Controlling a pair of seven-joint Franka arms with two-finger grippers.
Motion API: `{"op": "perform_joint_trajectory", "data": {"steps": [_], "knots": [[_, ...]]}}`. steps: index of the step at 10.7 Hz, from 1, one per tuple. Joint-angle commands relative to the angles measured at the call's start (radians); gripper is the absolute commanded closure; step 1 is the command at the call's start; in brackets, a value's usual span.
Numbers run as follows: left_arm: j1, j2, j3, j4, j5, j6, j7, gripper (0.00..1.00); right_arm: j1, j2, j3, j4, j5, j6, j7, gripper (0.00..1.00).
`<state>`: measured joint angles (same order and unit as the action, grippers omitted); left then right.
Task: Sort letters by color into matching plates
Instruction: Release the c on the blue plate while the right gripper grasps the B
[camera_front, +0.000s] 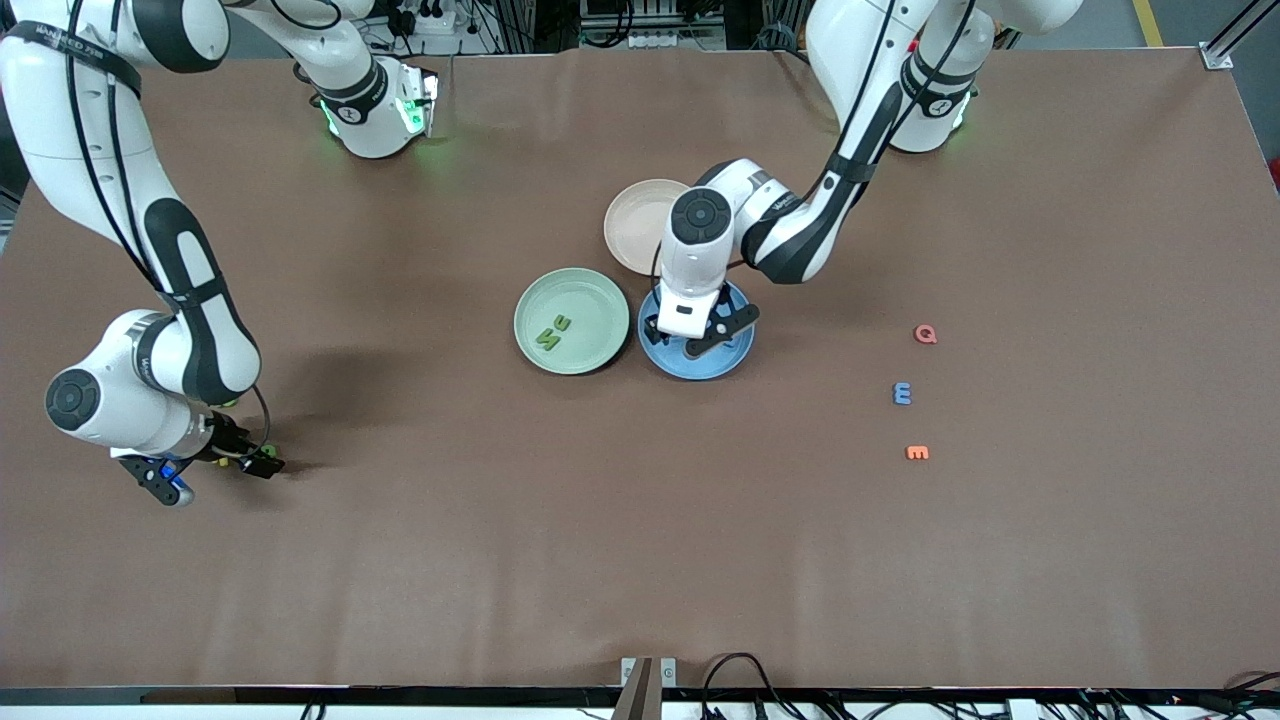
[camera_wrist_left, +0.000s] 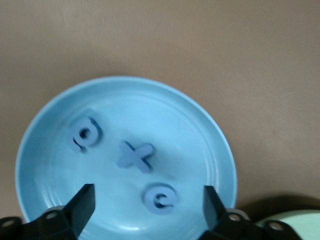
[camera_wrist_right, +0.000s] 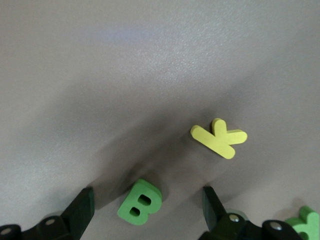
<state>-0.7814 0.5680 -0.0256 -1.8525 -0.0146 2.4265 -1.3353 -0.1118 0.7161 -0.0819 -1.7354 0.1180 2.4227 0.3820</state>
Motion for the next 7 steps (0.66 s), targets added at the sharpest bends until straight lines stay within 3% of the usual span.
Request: {"op": "perform_joint_trajectory", "data": {"steps": [1, 5, 7], "knots": [[0.100, -0.048, 0.003, 0.006, 0.064, -0.121, 0.202, 0.00, 0.023, 0.023, -0.015, 0.025, 0.019, 0.007, 0.006, 0.05], [0.269, -0.143, -0.003, -0.088, 0.180, -0.147, 0.365, 0.00, 0.029, 0.014, -0.015, 0.014, 0.020, 0.007, 0.006, 0.06], [0.336, -0.177, -0.002, -0.134, 0.185, -0.141, 0.486, 0.00, 0.026, 0.016, -0.015, 0.013, 0.019, 0.025, -0.002, 0.18]]}}
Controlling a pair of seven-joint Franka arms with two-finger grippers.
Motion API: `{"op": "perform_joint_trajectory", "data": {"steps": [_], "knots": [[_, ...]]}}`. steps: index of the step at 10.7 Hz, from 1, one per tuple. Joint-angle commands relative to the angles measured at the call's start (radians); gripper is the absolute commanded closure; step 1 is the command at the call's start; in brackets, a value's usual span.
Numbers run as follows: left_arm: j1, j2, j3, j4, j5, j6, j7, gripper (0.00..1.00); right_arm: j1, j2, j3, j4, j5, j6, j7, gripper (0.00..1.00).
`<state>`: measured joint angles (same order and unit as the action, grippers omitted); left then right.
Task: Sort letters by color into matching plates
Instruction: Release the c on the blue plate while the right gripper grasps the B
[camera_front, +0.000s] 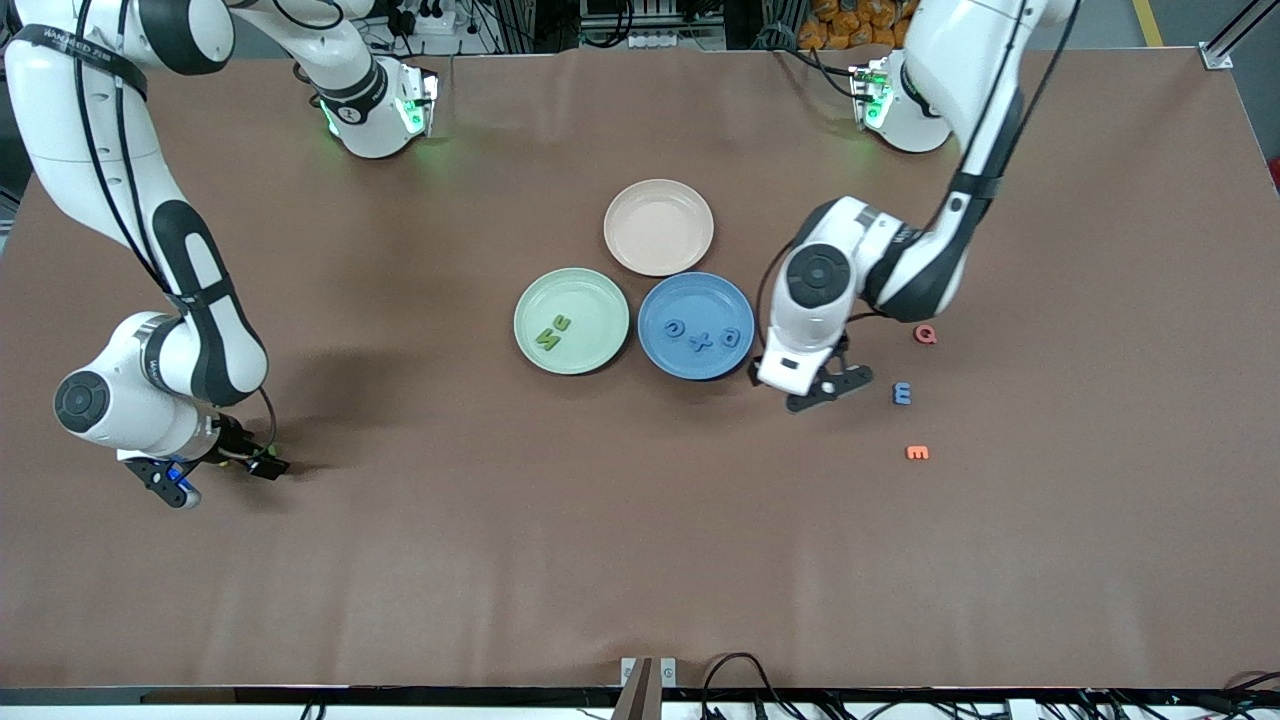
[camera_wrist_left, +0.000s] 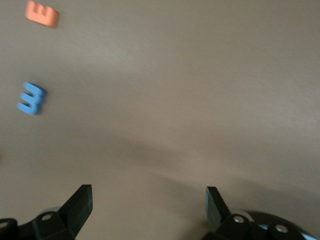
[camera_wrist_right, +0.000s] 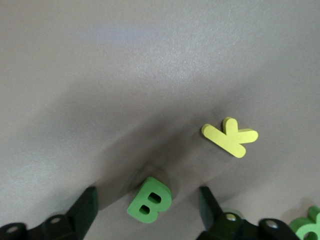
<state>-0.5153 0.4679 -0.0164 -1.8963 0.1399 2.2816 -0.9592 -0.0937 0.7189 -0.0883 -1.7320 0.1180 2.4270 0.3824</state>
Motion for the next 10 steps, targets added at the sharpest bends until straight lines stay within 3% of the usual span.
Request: {"op": "perform_joint_trajectory", "data": {"steps": [1, 3, 6, 10], "knots": [[0.118, -0.106, -0.013, -0.133, 0.035, 0.044, 0.193, 0.00, 0.006, 0.011, -0.008, 0.008, 0.019, 0.021, -0.003, 0.24], [0.187, -0.164, -0.014, -0.240, 0.035, 0.151, 0.336, 0.00, 0.003, 0.001, -0.008, -0.012, 0.014, 0.030, -0.010, 0.35], [0.271, -0.172, -0.014, -0.325, 0.035, 0.277, 0.520, 0.00, 0.003, -0.024, -0.008, -0.040, 0.014, 0.032, -0.011, 0.45], [0.331, -0.086, -0.014, -0.327, 0.033, 0.315, 0.707, 0.00, 0.003, -0.062, -0.007, -0.087, 0.019, 0.035, -0.027, 0.53]]}}
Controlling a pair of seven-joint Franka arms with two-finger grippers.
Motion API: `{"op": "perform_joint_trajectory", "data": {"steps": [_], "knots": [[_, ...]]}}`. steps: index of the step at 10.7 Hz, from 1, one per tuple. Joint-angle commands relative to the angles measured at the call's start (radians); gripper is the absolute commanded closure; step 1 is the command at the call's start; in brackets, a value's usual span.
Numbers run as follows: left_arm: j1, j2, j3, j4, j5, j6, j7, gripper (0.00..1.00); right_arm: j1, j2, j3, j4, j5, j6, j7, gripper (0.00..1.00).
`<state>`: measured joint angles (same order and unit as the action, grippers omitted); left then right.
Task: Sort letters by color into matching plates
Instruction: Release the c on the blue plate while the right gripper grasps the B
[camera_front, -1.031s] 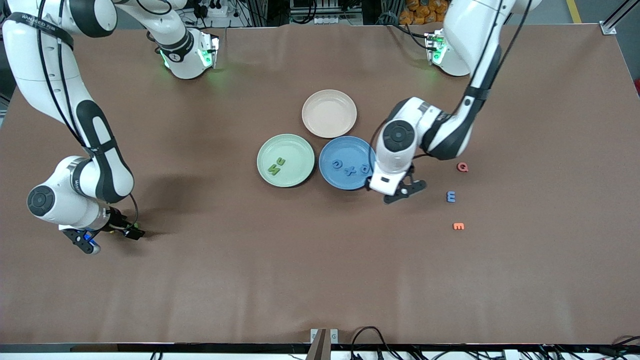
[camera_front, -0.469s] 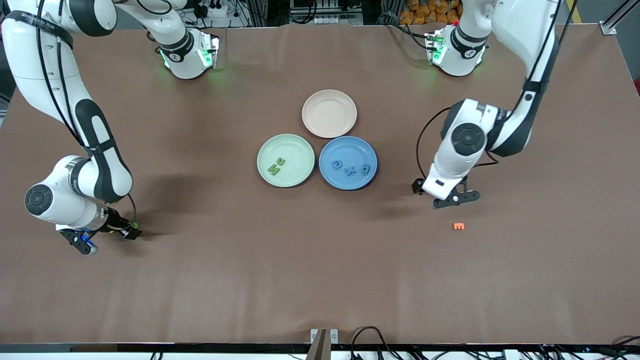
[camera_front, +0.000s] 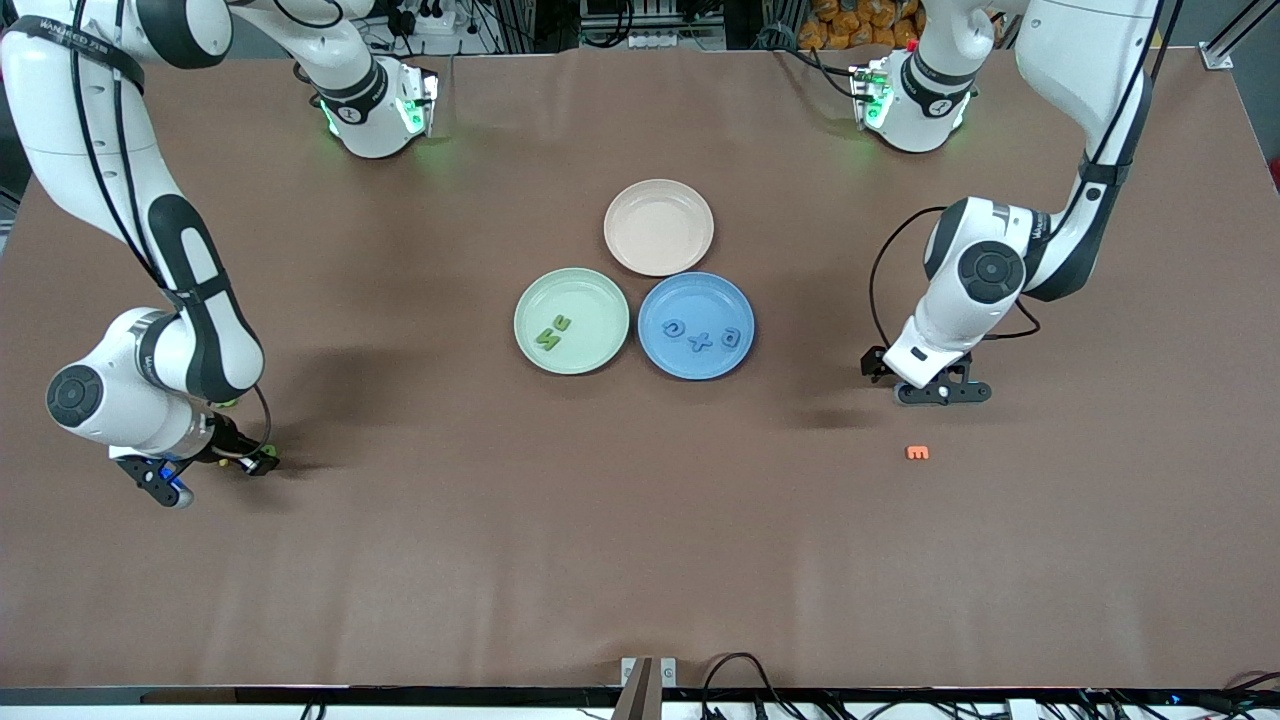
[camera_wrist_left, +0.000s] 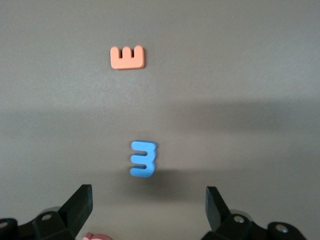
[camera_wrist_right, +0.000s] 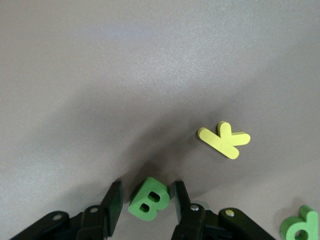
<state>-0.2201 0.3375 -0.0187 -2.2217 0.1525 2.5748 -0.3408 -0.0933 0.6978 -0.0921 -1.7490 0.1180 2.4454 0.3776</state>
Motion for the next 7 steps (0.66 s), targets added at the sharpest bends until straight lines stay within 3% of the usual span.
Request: {"op": "perform_joint_trajectory", "data": {"steps": [1, 7], "knots": [[0.039, 0.066, -0.012, 0.017, 0.021, 0.024, 0.097, 0.00, 0.003, -0.049, -0.003, -0.075, 0.017, 0.017, -0.022, 0.54], [0.051, 0.139, -0.015, 0.089, 0.005, 0.024, 0.083, 0.00, 0.007, -0.058, -0.003, -0.092, 0.018, 0.018, -0.036, 0.74]]}}
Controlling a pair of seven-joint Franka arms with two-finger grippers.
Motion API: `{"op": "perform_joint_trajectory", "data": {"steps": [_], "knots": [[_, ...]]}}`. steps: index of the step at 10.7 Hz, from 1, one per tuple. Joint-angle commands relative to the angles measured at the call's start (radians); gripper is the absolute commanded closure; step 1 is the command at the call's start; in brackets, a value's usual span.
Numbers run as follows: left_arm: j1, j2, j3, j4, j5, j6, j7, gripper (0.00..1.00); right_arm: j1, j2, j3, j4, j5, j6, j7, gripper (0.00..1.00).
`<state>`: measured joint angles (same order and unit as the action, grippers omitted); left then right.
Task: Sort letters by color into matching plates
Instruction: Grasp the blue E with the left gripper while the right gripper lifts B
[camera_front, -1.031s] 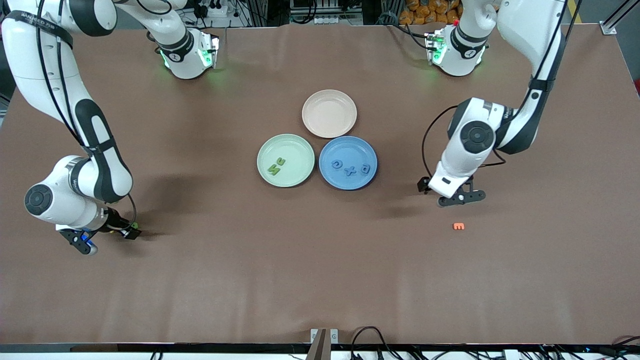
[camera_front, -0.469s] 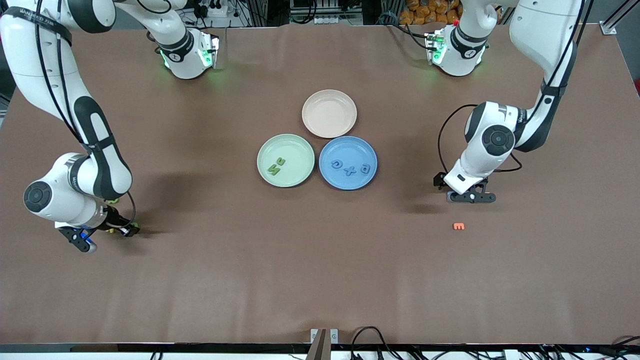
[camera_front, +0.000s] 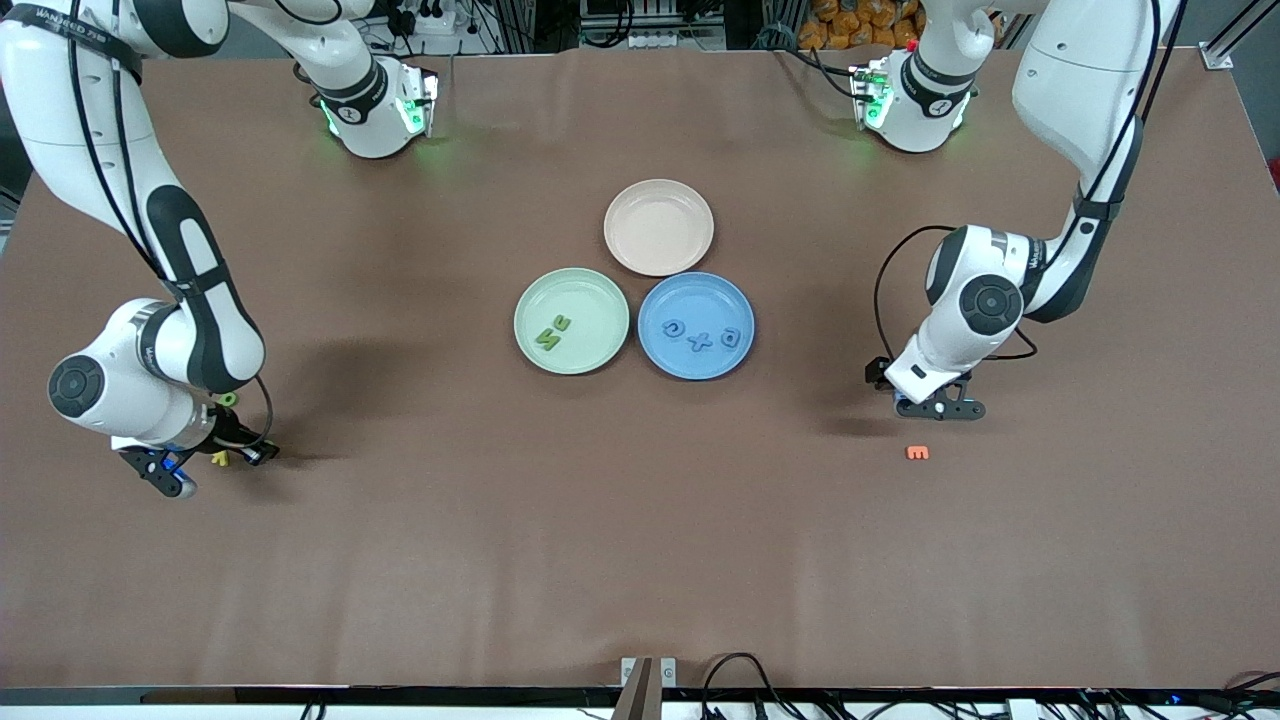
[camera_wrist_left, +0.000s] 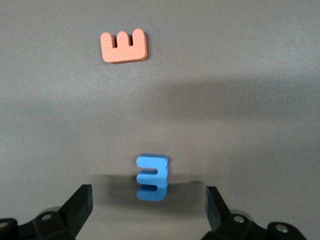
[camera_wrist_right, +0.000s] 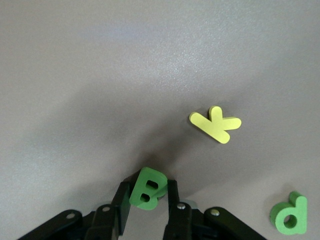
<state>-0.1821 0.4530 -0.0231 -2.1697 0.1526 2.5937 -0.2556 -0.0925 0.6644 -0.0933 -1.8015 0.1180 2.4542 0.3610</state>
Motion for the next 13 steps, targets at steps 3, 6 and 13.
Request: {"op": "perform_joint_trajectory", "data": {"steps": [3, 6, 13], "knots": [[0.030, 0.039, -0.014, 0.047, -0.001, 0.003, 0.006, 0.00, 0.010, -0.023, -0.002, -0.038, 0.023, 0.009, -0.019, 0.76], [0.032, 0.038, -0.014, 0.045, -0.037, 0.002, 0.007, 1.00, 0.014, -0.025, -0.002, -0.036, 0.025, 0.008, -0.017, 0.77], [0.030, 0.027, -0.015, 0.045, -0.045, -0.003, -0.002, 1.00, 0.092, -0.072, 0.003, -0.039, 0.025, -0.033, 0.025, 0.77]]}}
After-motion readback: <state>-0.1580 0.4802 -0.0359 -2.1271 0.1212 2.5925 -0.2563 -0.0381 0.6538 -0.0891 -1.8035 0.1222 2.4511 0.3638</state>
